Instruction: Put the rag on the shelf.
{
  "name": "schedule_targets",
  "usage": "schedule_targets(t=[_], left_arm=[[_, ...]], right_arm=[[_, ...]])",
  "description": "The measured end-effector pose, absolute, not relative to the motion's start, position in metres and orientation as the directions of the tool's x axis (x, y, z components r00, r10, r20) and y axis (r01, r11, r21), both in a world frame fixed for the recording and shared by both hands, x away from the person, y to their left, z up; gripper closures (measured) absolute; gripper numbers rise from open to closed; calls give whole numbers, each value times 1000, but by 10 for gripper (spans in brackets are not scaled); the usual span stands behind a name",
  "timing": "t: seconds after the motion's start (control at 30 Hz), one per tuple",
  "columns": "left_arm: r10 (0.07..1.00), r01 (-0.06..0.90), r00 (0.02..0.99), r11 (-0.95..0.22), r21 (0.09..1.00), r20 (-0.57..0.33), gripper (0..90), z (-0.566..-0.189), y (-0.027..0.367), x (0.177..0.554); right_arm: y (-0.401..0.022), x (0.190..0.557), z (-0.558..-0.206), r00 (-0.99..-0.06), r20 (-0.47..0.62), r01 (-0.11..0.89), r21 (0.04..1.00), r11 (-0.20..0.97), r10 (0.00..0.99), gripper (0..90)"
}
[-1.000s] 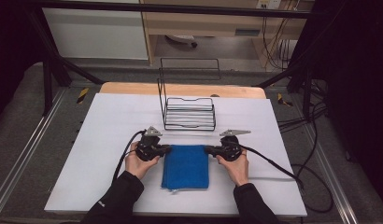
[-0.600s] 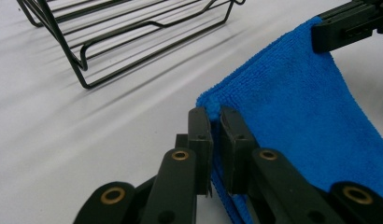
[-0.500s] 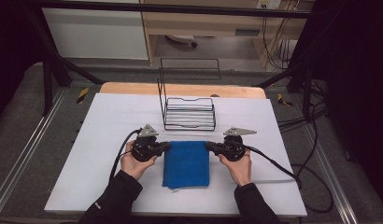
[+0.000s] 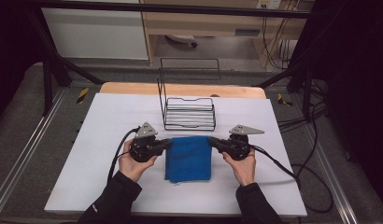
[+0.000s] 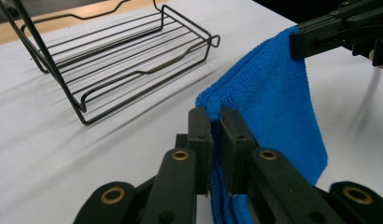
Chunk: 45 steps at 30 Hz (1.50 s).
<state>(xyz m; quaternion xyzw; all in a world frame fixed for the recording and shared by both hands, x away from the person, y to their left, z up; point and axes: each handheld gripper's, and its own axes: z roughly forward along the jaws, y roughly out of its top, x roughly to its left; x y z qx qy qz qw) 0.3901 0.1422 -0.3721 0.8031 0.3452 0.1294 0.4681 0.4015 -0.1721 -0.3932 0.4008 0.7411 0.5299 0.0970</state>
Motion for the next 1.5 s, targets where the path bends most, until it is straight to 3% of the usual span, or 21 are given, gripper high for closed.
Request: schedule_targets(t=[1.5], left_arm=[[690, 299, 718, -189, 935, -90, 837, -322, 147, 381]], right_arm=[[-171, 376, -325, -696, 125, 252, 964, 79, 707, 863]])
